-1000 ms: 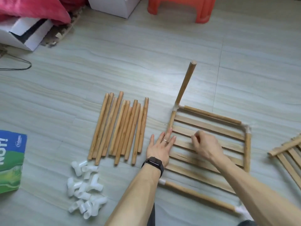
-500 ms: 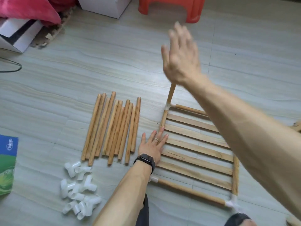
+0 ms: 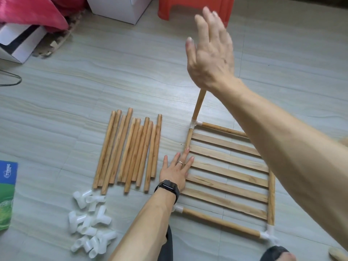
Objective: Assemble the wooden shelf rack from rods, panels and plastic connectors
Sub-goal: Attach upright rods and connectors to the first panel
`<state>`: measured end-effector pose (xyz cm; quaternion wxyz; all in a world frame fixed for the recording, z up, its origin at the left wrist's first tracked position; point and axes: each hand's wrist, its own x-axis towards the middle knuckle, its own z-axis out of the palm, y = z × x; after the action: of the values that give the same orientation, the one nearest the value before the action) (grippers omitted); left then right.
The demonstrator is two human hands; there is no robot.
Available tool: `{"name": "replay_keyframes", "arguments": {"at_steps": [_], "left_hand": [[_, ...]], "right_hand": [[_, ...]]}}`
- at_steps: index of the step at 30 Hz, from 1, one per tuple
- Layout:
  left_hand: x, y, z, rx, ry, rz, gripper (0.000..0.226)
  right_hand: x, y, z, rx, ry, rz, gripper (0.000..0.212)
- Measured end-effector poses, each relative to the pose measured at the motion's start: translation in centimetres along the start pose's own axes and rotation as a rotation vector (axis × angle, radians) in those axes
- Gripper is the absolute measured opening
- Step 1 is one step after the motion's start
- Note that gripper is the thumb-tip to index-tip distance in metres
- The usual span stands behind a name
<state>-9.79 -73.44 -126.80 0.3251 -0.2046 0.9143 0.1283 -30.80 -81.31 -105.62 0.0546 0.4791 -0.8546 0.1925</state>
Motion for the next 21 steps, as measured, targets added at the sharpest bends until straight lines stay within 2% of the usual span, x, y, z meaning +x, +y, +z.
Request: {"name": "replay_keyframes", "arguments": {"at_steps": [2, 4, 6, 9, 10, 11, 12, 14, 16, 18, 21], "left_hand": [[0.0, 0.0, 0.0, -0.006, -0.015, 0.014, 0.064], [0.1, -0.2, 0.0, 0.015, 0.006, 0.023, 0.064], [0.3, -0.6, -0.8, 0.053, 0.007, 0.022, 0.067], [1.3, -1.0, -2.5, 0.142, 0.054, 0.008, 0.083], [1.9, -1.1, -3.3, 0.138, 0.083, 0.001, 0.084], [2.3, -1.2, -4.1, 0.115, 0.123, -0.010, 0.083], [2.6, -1.2, -4.7, 0.082, 0.172, -0.030, 0.082], [2.9, -1.2, -5.1, 0.012, 0.273, -0.078, 0.083], [2.6, -1.2, -4.5, -0.040, 0.326, -0.093, 0.086], [1.7, -1.0, -3.2, -0.074, 0.358, -0.070, 0.082], [0.3, -0.5, -1.6, -0.082, 0.399, -0.044, 0.072]], "right_hand": [[-1.5, 0.8, 1.4, -0.059, -0.207, 0.012, 0.045], [-1.4, 1.7, 1.9, -0.017, -0.311, 0.014, 0.045], [-0.9, 2.4, 1.6, 0.134, -0.256, 0.041, 0.056], [-4.3, 5.2, 1.1, 0.438, -0.013, 0.313, 0.064], [-7.1, 6.6, 1.4, 0.440, -0.020, 0.376, 0.063], [-10.8, 8.1, 1.7, 0.367, -0.113, 0.413, 0.064], [-14.8, 9.5, 2.2, 0.255, -0.277, 0.421, 0.066], [-22.4, 12.0, 3.1, -0.007, -0.667, 0.331, 0.079], [-28.3, 13.7, 4.4, -0.201, -0.942, 0.207, 0.092], [-32.0, 14.3, 5.4, -0.276, -1.047, 0.158, 0.102], [-33.5, 14.4, 6.4, -0.365, -1.007, 0.143, 0.099]]}}
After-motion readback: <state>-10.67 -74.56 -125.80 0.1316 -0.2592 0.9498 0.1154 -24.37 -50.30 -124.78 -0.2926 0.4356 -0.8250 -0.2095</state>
